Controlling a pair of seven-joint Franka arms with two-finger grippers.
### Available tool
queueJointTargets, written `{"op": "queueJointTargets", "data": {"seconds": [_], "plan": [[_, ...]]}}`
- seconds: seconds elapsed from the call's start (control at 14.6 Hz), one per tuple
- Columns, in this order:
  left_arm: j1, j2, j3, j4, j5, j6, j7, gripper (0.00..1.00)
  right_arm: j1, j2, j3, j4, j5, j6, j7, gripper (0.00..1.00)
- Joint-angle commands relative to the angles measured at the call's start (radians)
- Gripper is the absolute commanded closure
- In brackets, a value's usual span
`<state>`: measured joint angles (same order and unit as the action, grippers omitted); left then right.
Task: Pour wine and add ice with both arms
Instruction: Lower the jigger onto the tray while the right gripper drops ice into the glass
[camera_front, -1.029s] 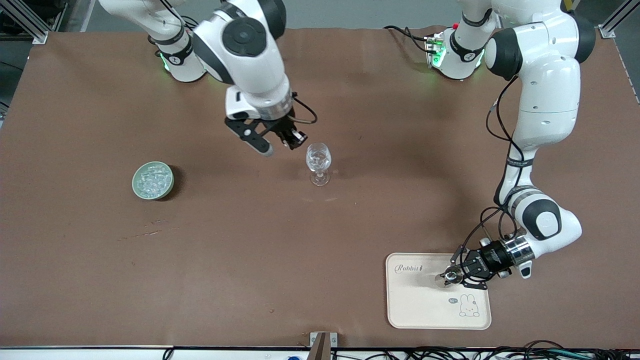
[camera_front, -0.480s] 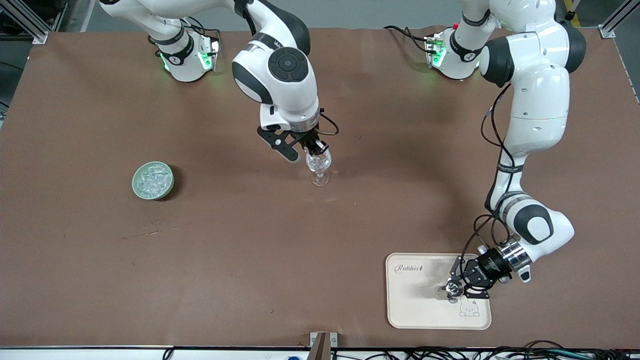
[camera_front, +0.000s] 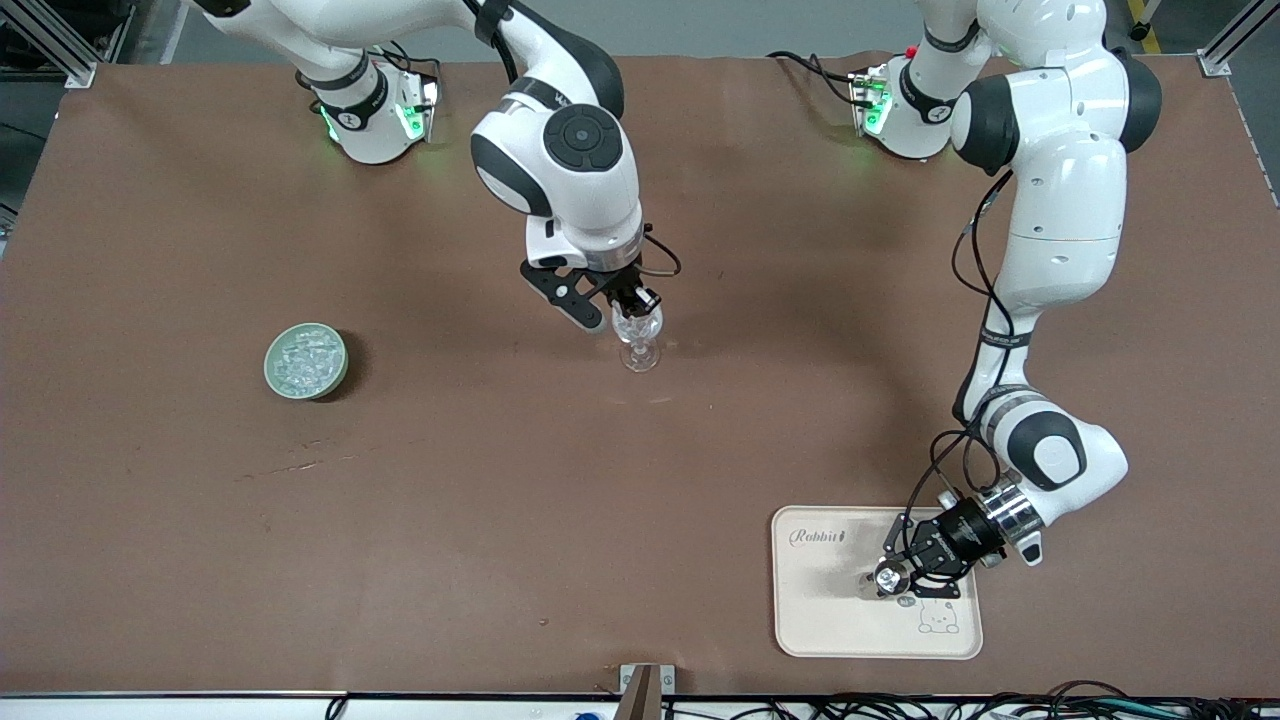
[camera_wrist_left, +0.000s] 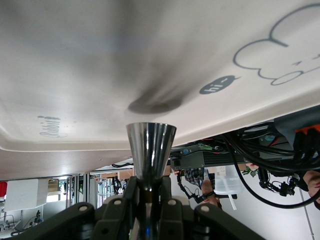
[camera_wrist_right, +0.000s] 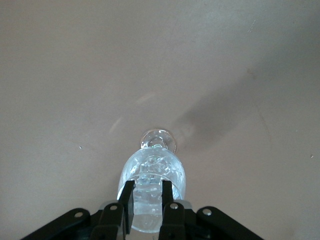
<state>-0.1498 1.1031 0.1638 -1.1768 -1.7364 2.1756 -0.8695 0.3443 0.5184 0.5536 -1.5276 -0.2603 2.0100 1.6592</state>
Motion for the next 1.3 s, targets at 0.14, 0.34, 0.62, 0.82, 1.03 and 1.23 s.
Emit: {"op": "queueJointTargets", "data": {"seconds": [0.14, 0.34, 0.62, 0.82, 1.03, 1.23], "plan": [[0.004, 0.009, -0.012, 0.008, -0.026, 0.001, -0.006, 0.4, 0.001, 0.017, 0.012, 0.023, -0.031, 0.003, 0.027, 0.95], [0.01, 0.004, -0.012, 0.005, -0.025, -0.008, 0.024, 0.0, 0.001, 0.017, 0.012, 0.026, -0.031, 0.004, 0.025, 0.9], [0.047, -0.029, -0.004, -0.021, -0.009, -0.133, 0.017, 0.0, -0.001, 0.018, 0.012, 0.032, -0.031, 0.004, 0.022, 0.88], [0.078, -0.04, 0.04, -0.064, 0.004, -0.291, 0.021, 0.0, -0.001, 0.018, 0.012, 0.032, -0.03, 0.003, 0.022, 0.84], [0.081, -0.058, 0.103, -0.064, 0.127, -0.405, 0.024, 0.0, -0.002, 0.018, 0.012, 0.032, -0.028, 0.003, 0.021, 0.6], [0.084, -0.1, 0.141, -0.064, 0.272, -0.467, 0.023, 0.0, -0.002, 0.018, 0.012, 0.032, -0.028, 0.003, 0.025, 0.37]]}}
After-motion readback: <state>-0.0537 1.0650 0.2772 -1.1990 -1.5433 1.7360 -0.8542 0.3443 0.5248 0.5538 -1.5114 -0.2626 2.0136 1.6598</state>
